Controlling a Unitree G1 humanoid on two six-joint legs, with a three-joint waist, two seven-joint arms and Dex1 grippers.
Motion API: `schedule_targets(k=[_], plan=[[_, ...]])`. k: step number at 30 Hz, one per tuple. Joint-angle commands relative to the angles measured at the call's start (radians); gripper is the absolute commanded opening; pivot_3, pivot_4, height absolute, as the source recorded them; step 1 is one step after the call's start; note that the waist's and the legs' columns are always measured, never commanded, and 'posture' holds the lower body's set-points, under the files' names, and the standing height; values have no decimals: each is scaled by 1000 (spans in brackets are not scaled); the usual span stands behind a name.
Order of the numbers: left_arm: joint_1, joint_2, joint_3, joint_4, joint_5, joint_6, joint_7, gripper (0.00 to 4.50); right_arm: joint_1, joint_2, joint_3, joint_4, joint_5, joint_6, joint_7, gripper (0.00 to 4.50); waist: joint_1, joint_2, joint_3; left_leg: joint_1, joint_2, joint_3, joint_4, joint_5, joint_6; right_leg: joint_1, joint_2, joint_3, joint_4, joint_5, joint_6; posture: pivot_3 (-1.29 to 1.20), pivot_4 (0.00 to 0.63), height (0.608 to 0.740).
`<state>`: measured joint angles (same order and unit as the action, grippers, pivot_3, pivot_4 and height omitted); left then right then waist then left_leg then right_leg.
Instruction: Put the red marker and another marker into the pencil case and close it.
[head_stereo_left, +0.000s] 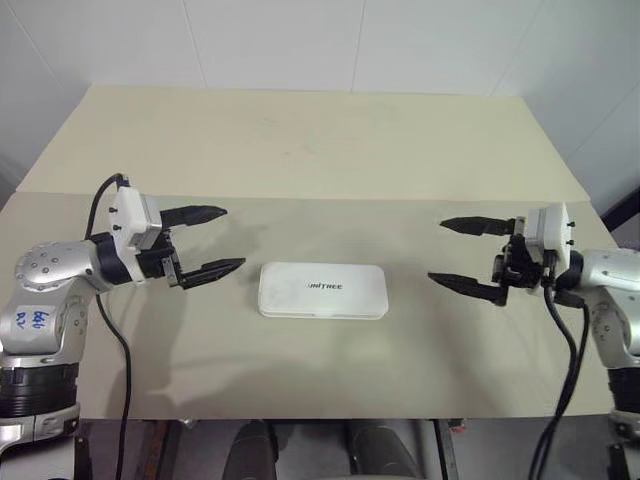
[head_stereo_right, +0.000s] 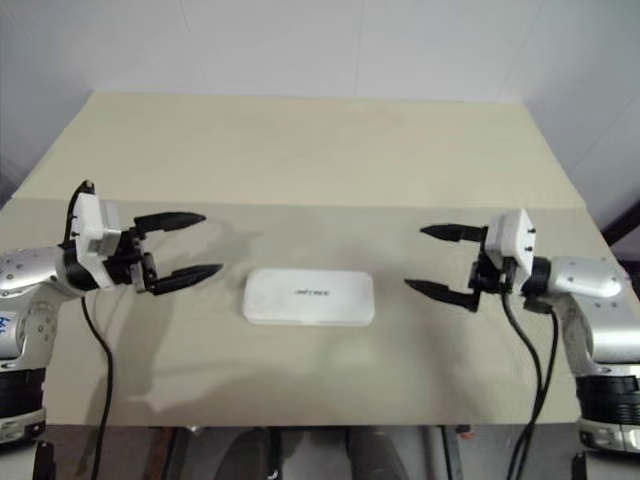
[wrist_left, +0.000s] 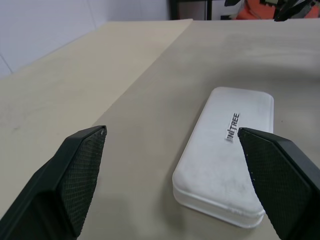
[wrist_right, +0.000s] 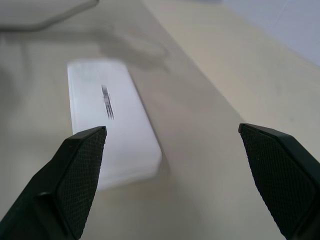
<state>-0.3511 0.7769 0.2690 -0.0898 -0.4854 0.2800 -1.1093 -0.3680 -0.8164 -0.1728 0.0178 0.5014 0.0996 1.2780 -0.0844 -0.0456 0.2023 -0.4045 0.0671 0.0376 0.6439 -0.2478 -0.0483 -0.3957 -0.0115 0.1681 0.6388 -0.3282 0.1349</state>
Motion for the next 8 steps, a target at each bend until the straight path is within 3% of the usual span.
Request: schedule_targets(k=[1, 8], plan=[[33, 35, 43, -10, -12, -33, -19, 4456, -36, -15, -14, 28, -9, -48, 29, 4500, -5, 0, 0, 0, 0, 0, 0, 0, 0, 0, 0, 0, 0, 0, 0, 0, 150, 740], [44, 35, 30, 1, 0, -78, -5, 4456, -80, 16, 19, 33, -20, -44, 12, 4500, -2, 0, 0, 1, 0, 0, -5, 0, 0, -1, 0, 0, -1, 0, 0, 0, 150, 740]])
